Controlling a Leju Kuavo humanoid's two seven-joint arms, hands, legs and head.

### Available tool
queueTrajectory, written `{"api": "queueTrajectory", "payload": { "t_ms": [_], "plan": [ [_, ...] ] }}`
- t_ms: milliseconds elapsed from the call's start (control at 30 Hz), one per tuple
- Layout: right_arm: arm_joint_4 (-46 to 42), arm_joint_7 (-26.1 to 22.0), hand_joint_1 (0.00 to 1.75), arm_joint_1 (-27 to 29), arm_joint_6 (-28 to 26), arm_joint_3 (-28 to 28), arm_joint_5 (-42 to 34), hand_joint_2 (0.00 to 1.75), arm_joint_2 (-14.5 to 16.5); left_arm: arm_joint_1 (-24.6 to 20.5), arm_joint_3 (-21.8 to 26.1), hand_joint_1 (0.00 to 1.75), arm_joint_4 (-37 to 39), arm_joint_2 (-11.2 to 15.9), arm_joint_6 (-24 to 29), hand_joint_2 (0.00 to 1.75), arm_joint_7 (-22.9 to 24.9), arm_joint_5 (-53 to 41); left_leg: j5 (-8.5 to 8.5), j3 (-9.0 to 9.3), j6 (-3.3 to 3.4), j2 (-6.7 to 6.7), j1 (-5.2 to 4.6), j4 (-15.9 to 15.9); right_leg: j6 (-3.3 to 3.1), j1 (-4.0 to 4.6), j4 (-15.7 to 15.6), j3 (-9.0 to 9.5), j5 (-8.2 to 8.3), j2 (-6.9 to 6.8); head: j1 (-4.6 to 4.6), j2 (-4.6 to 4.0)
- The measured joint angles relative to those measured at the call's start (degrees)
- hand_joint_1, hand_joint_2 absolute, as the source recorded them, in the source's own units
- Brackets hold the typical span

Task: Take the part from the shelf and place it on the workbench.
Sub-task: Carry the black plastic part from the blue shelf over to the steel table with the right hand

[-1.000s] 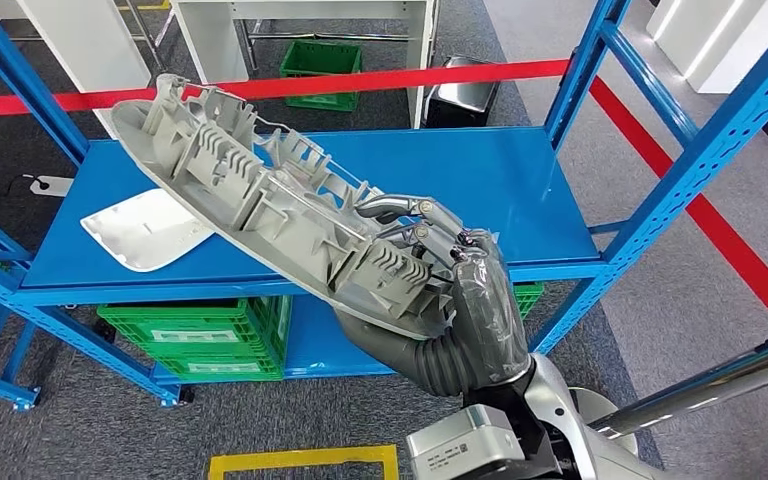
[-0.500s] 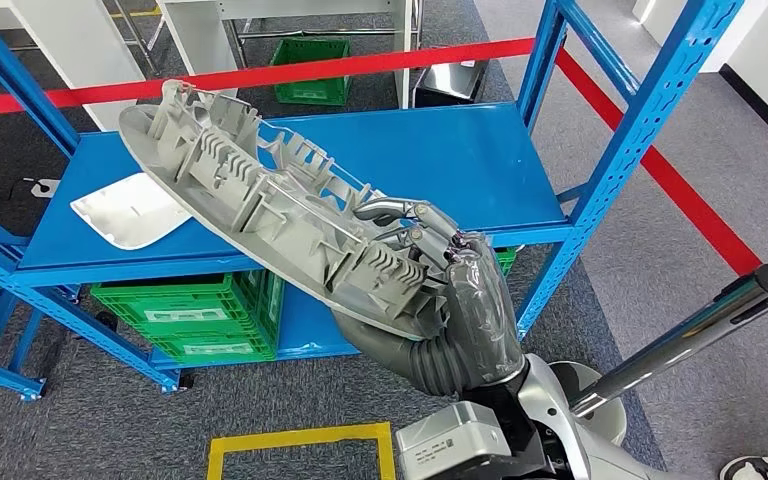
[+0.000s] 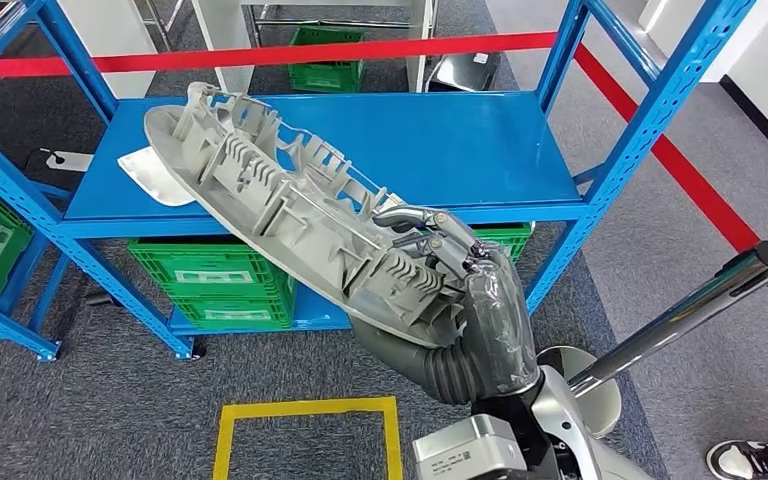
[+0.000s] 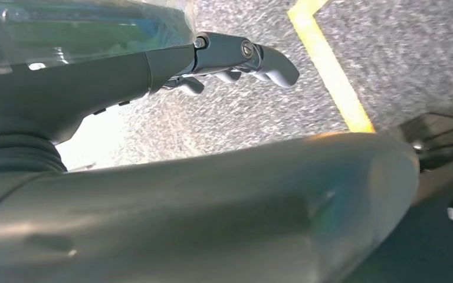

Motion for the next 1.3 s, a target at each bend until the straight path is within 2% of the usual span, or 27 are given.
{"api": "queueTrajectory", "payload": {
  "t_ms": [33, 100, 167, 233, 267, 333, 400, 433, 467, 533, 600, 633, 667, 733, 767, 800, 867, 900, 933, 967, 1000, 1067, 1133, 1167, 1233, 1267, 1300],
  "plan": [
    [-0.05, 0.02, 1.75, 0.04, 0.00, 0.00, 0.04, 1.75, -0.03, -0.01, 0.00, 0.00, -0.01, -0.02, 0.01, 1.75, 0.00, 0.00, 0.45, -0.77, -0.06, -0.01, -0.08, 0.25, -0.43, 0.19, -3.32, 2.73, 1.29, 0.00, 0.11, 0.00],
    [-0.28, 0.03, 1.75, 0.06, -0.01, -0.01, 0.17, 1.75, -0.08, -0.01, 0.00, 0.00, -0.03, -0.12, 0.03, 1.75, -0.03, 0.00, 1.23, -1.96, -0.45, -0.04, -0.32, 0.76, -1.32, 0.65, -11.62, 8.49, 1.11, -0.07, 0.25, 0.00],
    [-0.54, 0.03, 1.75, 0.12, -0.03, -0.02, 0.42, 1.75, -0.11, 0.00, 0.00, 0.00, -0.04, -0.20, 0.08, 1.75, -0.11, 0.01, 2.14, -2.57, -1.08, -0.03, -0.26, 0.88, -1.85, 1.05, -15.99, 10.86, 0.05, -0.05, 0.25, 0.00],
    [-0.68, 0.05, 1.75, 0.24, -0.08, -0.02, 0.70, 1.75, -0.16, 0.05, 0.00, 0.00, -0.03, -0.16, 0.12, 1.75, -0.20, 0.04, 2.63, -2.92, -1.75, -0.08, -0.09, 0.87, -2.33, 1.01, -16.60, 10.36, 0.86, -0.09, 0.34, 0.00],
    [-0.72, 0.10, 1.75, 0.30, -0.11, -0.03, 0.82, 1.75, -0.19, 0.09, -0.01, 0.00, -0.02, -0.13, 0.13, 1.75, -0.24, 0.06, 1.61, -3.28, -2.11, -0.12, -0.05, 1.51, -2.65, 0.86, -16.78, 9.99, 1.43, -0.18, 0.29, 0.00],
    [-0.90, 0.22, 1.75, 0.48, -0.17, -0.03, 1.11, 1.75, -0.22, 0.16, -0.02, 0.00, 0.00, -0.05, 0.12, 1.75, -0.29, 0.08, -3.28, -4.58, -2.83, -0.20, 0.24, 5.94, -3.15, 0.55, -16.81, 8.92, 2.58, -0.39, -0.25, 0.00],
    [-1.04, 0.42, 1.75, 0.78, -0.21, -0.04, 1.51, 1.75, -0.26, 0.16, -0.02, 0.00, 0.00, -0.01, 0.07, 1.75, -0.30, 0.07, -7.91, -5.88, -3.48, -0.20, 0.63, 13.04, -3.28, 0.50, -16.29, 7.33, 3.49, -0.48, -0.83, 0.00],
    [-1.07, 0.55, 1.75, 0.94, -0.21, -0.04, 1.68, 1.75, -0.28, 0.15, -0.02, 0.00, 0.00, 0.02, 0.05, 1.75, -0.30, 0.04, -8.42, -5.91, -3.71, -0.20, 0.79, 15.51, -3.22, 0.48, -15.94, 6.45, 3.92, -0.51, -1.00, 0.00],
    [-1.08, 0.72, 1.75, 1.09, -0.21, -0.04, 1.81, 1.75, -0.31, 0.15, -0.02, 0.00, 0.00, 0.05, 0.04, 1.75, -0.29, 0.02, -7.64, -5.16, -3.87, -0.20, 0.92, 16.29, -3.12, 0.45, -15.51, 5.48, 4.32, -0.53, -1.12, 0.00],
    [-1.18, 1.05, 1.75, 1.29, -0.20, -0.04, 2.04, 1.75, -0.34, 0.09, -0.02, 0.00, 0.00, 0.11, 0.06, 1.75, -0.35, -0.01, -4.74, -1.00, -3.96, -0.21, 1.08, 12.17, -2.75, 0.29, -14.49, 3.52, 5.05, -0.48, -1.31, 0.00],
    [-1.50, 1.50, 1.75, 1.38, -0.19, -0.09, 2.40, 1.75, -0.36, -0.08, -0.02, 0.00, -0.01, 0.13, 0.13, 1.75, -0.47, 0.00, -4.70, 4.25, -3.62, -0.33, 0.96, 4.69, -2.14, 0.27, -13.57, 2.02, 5.70, -0.40, -1.46, 0.00],
    [-1.69, 1.78, 1.75, 1.39, -0.18, -0.16, 2.60, 1.75, -0.37, -0.15, -0.02, 0.00, -0.01, 0.13, 0.17, 1.75, -0.53, 0.00, -5.34, 5.75, -3.26, -0.41, 0.83, 2.11, -1.78, 0.29, -13.38, 1.65, 6.09, -0.40, -1.48, 0.00],
    [-1.87, 2.08, 1.75, 1.40, -0.17, -0.28, 2.77, 1.75, -0.38, -0.17, -0.02, 0.00, -0.02, 0.13, 0.23, 1.75, -0.55, 0.00, -5.83, 6.27, -2.81, -0.48, 0.65, 0.82, -1.40, 0.30, -13.41, 1.44, 6.56, -0.42, -1.50, 0.00],
    [-2.03, 2.65, 1.75, 1.43, -0.17, -0.62, 2.99, 1.75, -0.45, -0.08, -0.02, 0.00, -0.01, 0.15, 0.31, 1.75, -0.50, 0.00, -5.02, 5.65, -1.75, -0.38, 0.57, 0.30, -0.68, 0.20, -13.63, 1.23, 7.24, -0.40, -1.43, 0.00],
    [-2.07, 2.90, 1.75, 1.43, -0.18, -0.83, 3.07, 1.75, -0.55, -0.07, -0.02, 0.00, -0.01, 0.16, 0.35, 1.75, -0.45, -0.01, -4.39, 5.21, -1.20, -0.27, 0.61, 0.15, -0.38, 0.13, -13.20, 0.91, 6.45, -0.37, -1.36, 0.00],
    [-2.09, 3.08, 1.75, 1.43, -0.19, -1.00, 3.14, 1.75, -0.67, -0.13, -0.02, 0.00, 0.00, 0.18, 0.36, 1.75, -0.40, -0.01, -3.69, 4.64, -0.71, -0.16, 0.69, -0.02, -0.15, 0.09, -11.84, 0.39, 4.63, -0.33, -1.18, 0.00],
    [-2.15, 3.25, 1.75, 1.43, -0.20, -1.26, 3.25, 1.75, -0.90, -0.27, -0.02, 0.00, -0.01, 0.20, 0.38, 1.75, -0.37, -0.02, -2.34, 3.17, -0.11, -0.06, 0.65, -0.07, 0.16, 0.00, -5.90, -1.22, -1.07, -0.32, -0.64, 0.00],
    [-2.16, 3.26, 1.75, 1.45, -0.20, -1.31, 3.28, 1.75, -0.99, -0.31, -0.02, 0.00, -0.01, 0.20, 0.38, 1.75, -0.37, -0.02, -1.70, 2.30, 0.00, -0.03, 0.56, -0.02, 0.26, -0.02, -2.23, -1.92, -3.23, -0.32, -0.40, 0.00],
    [-2.16, 3.27, 1.75, 1.48, -0.20, -1.34, 3.29, 1.75, -1.08, -0.31, -0.02, 0.00, -0.02, 0.20, 0.38, 1.75, -0.37, -0.02, -1.07, 1.40, 0.03, 0.00, 0.45, 0.07, 0.30, -0.01, 0.65, -2.21, -4.13, -0.31, -0.22, 0.00],
    [-2.16, 3.28, 1.75, 1.48, -0.20, -1.37, 3.29, 1.75, -1.18, -0.31, -0.02, 0.00, -0.02, 0.21, 0.38, 1.75, -0.37, -0.02, -0.47, 0.46, 0.03, 0.03, 0.35, 0.20, 0.26, 0.00, 2.00, -1.77, -3.63, -0.31, -0.08, 0.00],
    [-2.16, 3.32, 1.75, 1.48, -0.20, -1.39, 3.29, 1.75, -1.27, -0.32, -0.02, 0.00, -0.02, 0.21, 0.38, 1.75, -0.36, -0.02, 0.09, -0.45, 0.00, 0.05, 0.24, 0.35, 0.09, 0.03, 1.42, -0.45, -2.17, -0.31, 0.07, 0.00],
    [-2.18, 3.44, 1.75, 1.42, -0.20, -1.46, 3.28, 1.75, -1.35, -0.35, -0.02, 0.00, -0.04, 0.18, 0.39, 1.75, -0.30, -0.02, 1.09, -2.05, -0.18, 0.03, 0.10, 0.77, -0.68, 0.29, -5.06, 4.87, 0.35, -0.33, 0.33, 0.00],
    [-2.26, 3.55, 1.75, 1.31, -0.21, -1.55, 3.27, 1.75, -1.38, -0.39, -0.02, 0.00, -0.07, 0.13, 0.40, 1.75, -0.19, -0.01, 2.04, -3.06, -0.63, 0.01, 0.00, 1.11, -1.45, 0.72, -13.22, 10.30, -0.14, -0.36, 0.40, 0.00],
    [-2.31, 3.57, 1.75, 1.24, -0.22, -1.61, 3.26, 1.75, -1.39, -0.42, -0.02, 0.00, -0.09, 0.11, 0.42, 1.75, -0.14, 0.01, 2.57, -3.37, -0.96, 0.01, 0.05, 1.14, -1.68, 0.94, -15.56, 11.61, -0.69, -0.35, 0.45, 0.00],
    [-2.35, 3.60, 1.75, 1.18, -0.25, -1.80, 3.24, 1.75, -1.42, -0.43, -0.02, 0.00, -0.08, 0.14, 0.53, 1.75, -0.10, 0.07, 3.50, -3.78, -1.70, -0.01, 0.23, 0.94, -2.05, 1.01, -16.68, 11.44, -0.19, -0.34, 0.56, 0.00],
    [-2.34, 3.60, 1.75, 1.15, -0.29, -1.89, 3.22, 1.75, -1.43, -0.39, -0.02, 0.00, -0.08, 0.16, 0.64, 1.75, -0.09, 0.10, 3.01, -4.04, -2.09, -0.07, 0.29, 1.14, -2.37, 0.89, -16.83, 11.02, 0.42, -0.40, 0.60, 0.00],
    [-2.34, 3.61, 1.75, 1.16, -0.37, -1.97, 3.20, 1.75, -1.44, -0.31, -0.02, 0.00, -0.07, 0.17, 0.73, 1.75, -0.09, 0.13, 1.47, -4.44, -2.49, -0.12, 0.34, 2.12, -2.75, 0.72, -16.96, 10.51, 1.10, -0.50, 0.42, 0.00]
  ]
}}
